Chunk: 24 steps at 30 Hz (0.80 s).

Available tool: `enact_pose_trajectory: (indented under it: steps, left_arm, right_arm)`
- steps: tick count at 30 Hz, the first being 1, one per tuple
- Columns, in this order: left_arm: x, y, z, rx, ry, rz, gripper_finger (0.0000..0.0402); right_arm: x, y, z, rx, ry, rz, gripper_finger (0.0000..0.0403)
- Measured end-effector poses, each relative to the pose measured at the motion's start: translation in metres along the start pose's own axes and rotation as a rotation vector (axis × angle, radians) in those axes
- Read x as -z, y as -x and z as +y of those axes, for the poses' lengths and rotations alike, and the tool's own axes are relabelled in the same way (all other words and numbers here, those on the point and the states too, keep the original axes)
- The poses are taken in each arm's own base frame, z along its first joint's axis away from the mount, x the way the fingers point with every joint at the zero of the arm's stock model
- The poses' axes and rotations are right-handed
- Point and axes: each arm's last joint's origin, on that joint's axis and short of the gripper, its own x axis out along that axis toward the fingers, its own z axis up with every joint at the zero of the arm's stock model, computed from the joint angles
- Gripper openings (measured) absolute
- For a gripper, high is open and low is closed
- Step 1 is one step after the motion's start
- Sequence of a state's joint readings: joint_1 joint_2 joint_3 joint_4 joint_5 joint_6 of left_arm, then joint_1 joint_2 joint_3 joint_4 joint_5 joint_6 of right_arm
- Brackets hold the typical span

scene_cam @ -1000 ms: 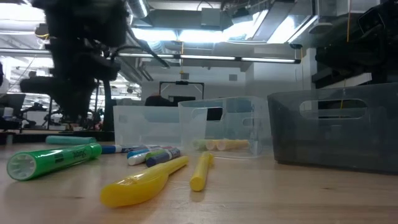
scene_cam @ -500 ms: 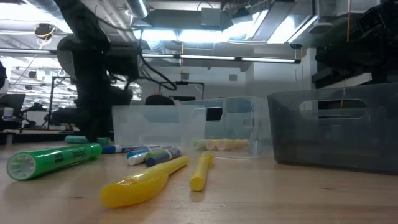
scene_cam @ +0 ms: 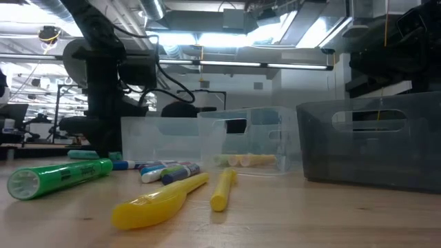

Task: Pick & Place Markers
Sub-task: Put the light blue highlighter pen into the right transparent bin

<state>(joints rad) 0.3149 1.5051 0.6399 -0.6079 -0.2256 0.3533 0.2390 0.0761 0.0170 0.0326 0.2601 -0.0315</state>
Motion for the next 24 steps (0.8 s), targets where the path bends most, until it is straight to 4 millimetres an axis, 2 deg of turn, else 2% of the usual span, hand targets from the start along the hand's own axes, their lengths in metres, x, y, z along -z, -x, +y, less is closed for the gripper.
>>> enact_pose_trajectory:
  steps: [18, 24]
  left_arm:
    - [0.0003, 0.0, -0.0004, 0.006, 0.103, 0.002, 0.0067]
    - [0.0022, 0.006, 0.0005, -0.007, 0.169, -0.033, 0.0065]
  right_arm:
    - [0.0, 0.0, 0.0, 0.0, 0.0, 0.0, 0.0152]
    - [0.0, 0.0, 0.0, 0.0, 0.0, 0.0, 0.0152]
